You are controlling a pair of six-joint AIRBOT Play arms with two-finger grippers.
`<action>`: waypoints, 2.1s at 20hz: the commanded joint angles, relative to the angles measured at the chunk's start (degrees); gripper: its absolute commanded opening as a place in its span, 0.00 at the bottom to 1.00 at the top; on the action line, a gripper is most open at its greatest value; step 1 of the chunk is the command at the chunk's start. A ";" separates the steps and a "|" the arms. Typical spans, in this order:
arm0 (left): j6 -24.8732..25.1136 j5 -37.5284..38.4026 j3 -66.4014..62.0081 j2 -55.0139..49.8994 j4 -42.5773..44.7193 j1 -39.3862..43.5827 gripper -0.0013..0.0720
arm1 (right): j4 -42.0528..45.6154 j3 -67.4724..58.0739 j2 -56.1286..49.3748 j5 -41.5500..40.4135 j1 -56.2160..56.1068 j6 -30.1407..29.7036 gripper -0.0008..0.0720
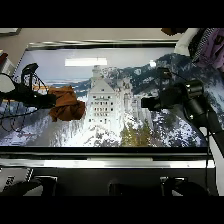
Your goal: Fold the clothes and pants, and hang the long-sleeved shirts on hangers.
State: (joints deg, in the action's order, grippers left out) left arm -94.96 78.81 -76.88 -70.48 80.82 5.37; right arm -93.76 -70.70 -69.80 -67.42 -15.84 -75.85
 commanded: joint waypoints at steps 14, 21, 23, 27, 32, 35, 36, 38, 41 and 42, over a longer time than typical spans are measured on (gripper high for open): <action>0.00 0.00 0.02 0.04 0.02 0.02 0.04 | -0.04 -0.04 0.02 0.00 -0.07 0.02 0.05; 0.02 0.00 0.02 0.04 0.02 0.02 0.04 | -0.04 -0.04 0.02 0.00 -0.07 0.02 0.05; 0.00 -0.02 0.02 0.04 0.02 0.02 0.04 | -0.04 -0.04 0.02 0.02 -0.07 0.02 0.05; 0.00 -0.52 0.02 -0.02 0.02 0.09 0.04 | -0.04 -0.04 0.02 0.02 -0.07 0.02 0.05; -2.43 -5.09 0.02 -1.09 5.92 -0.07 1.00 | -0.04 -0.04 0.02 0.02 -0.07 0.02 0.05; -7.63 -12.41 0.02 -5.33 13.33 -0.44 1.00 | -0.39 -0.04 0.02 -0.26 -0.07 0.26 0.05; -8.00 -14.95 0.02 -7.87 13.29 -1.05 1.00 | -0.63 -0.04 0.02 -0.20 -0.07 0.28 0.05; -9.31 -18.43 0.02 -13.66 13.29 -2.27 1.00 | -0.70 -0.04 0.04 -0.22 -0.07 0.28 0.05; -10.71 -18.62 -0.02 -21.59 12.61 -3.41 1.00 | -0.70 -0.04 0.02 -0.20 -0.07 0.28 0.05; -10.71 -18.36 -0.02 -23.37 11.76 -3.50 1.00 | -0.70 -0.04 0.04 -0.22 -0.07 0.26 0.05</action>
State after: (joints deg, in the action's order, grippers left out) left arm -104.12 62.39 -76.88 -87.72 92.90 2.68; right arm -94.35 -70.70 -69.82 -67.59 -15.86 -75.59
